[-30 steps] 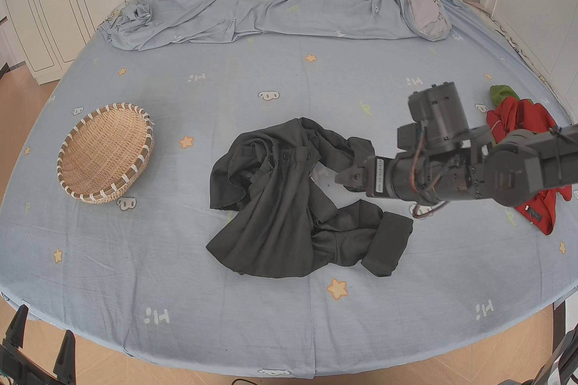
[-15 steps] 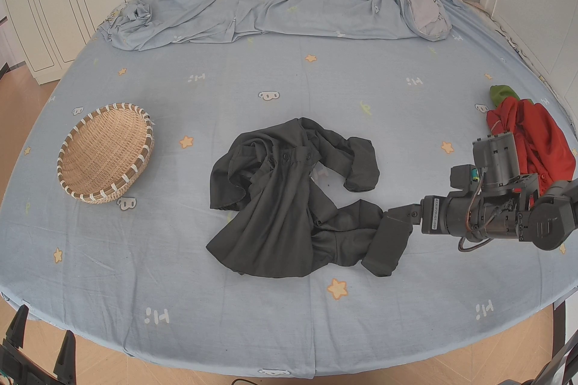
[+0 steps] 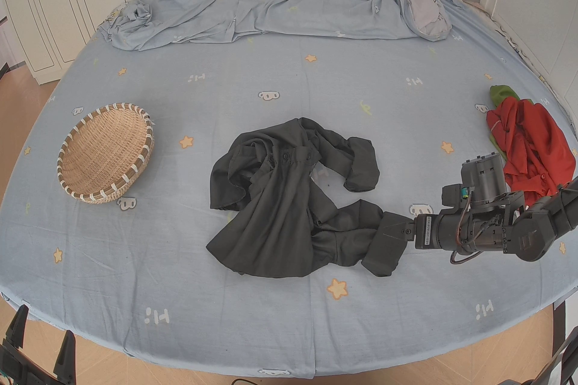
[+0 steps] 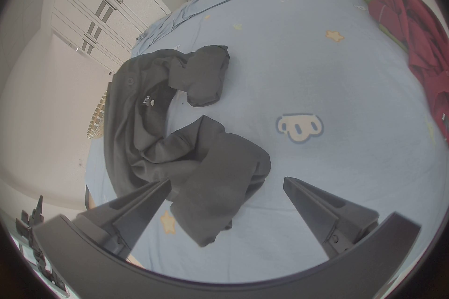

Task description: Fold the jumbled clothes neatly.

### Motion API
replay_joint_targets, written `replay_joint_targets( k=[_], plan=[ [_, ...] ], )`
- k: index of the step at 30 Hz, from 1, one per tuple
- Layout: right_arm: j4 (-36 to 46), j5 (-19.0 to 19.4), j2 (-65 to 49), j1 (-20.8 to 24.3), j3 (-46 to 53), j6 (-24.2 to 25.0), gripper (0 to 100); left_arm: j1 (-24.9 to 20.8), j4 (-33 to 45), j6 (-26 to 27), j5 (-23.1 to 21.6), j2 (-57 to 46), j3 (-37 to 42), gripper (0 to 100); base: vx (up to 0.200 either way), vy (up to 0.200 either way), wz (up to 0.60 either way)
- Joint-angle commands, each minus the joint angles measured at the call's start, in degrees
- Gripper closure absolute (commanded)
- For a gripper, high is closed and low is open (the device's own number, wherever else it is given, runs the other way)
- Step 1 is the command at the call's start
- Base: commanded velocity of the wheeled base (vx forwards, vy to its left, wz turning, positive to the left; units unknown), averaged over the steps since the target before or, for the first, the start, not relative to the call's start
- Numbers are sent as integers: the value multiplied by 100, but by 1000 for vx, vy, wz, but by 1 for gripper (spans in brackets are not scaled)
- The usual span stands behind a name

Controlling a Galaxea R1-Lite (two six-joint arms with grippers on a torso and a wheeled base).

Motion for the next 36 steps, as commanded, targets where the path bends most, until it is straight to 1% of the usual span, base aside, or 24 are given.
replay_joint_targets(
  k=[1, 9, 10, 18, 23, 28, 31, 32, 33, 34, 36],
  plan=[
    [-255, 6, 528, -18, -33, -5, 0, 0, -2, 2, 0, -96, 101, 0, 0, 0, 0],
    [-827, 6, 1056, -132, -200, -5, 0, 0, -2, 2, 0, -96, 101, 0, 0, 0, 0],
    [-853, 14, 1073, -132, -209, -5, 100, 0, -2, 2, 0, -96, 101, 0, 0, 0, 0],
    [-862, 14, 1082, -150, -297, -14, 100, 0, -2, 2, 0, -96, 101, 0, 0, 0, 0],
    [-871, 6, 941, -352, -297, -5, 100, 0, -2, 2, 0, -96, 101, 0, 0, 0, 0],
    [-827, -21, 519, -827, -262, 12, 100, 0, -2, 2, 0, -96, 101, 0, 0, 0, 0],
    [-783, -21, 212, -1257, -218, 4, 100, 0, -2, 2, 0, -96, 101, 0, 0, 0, 0],
    [-783, -21, 212, -1257, -218, 4, 100, 0, -2, 2, 0, -96, 101, 0, 0, 0, 0],
    [-774, -12, 45, -1583, -209, -5, 100, 0, -11, 2, 0, -96, 101, 0, 0, 0, 0],
    [-774, -21, 18, -1653, -209, -5, 100, 0, -11, 2, 0, -96, 101, 0, 0, 0, 0],
    [-774, 6, -140, -2040, -209, -14, 100, 0, -11, 2, 0, -96, 101, 0, 0, 0, 0]
  ],
)
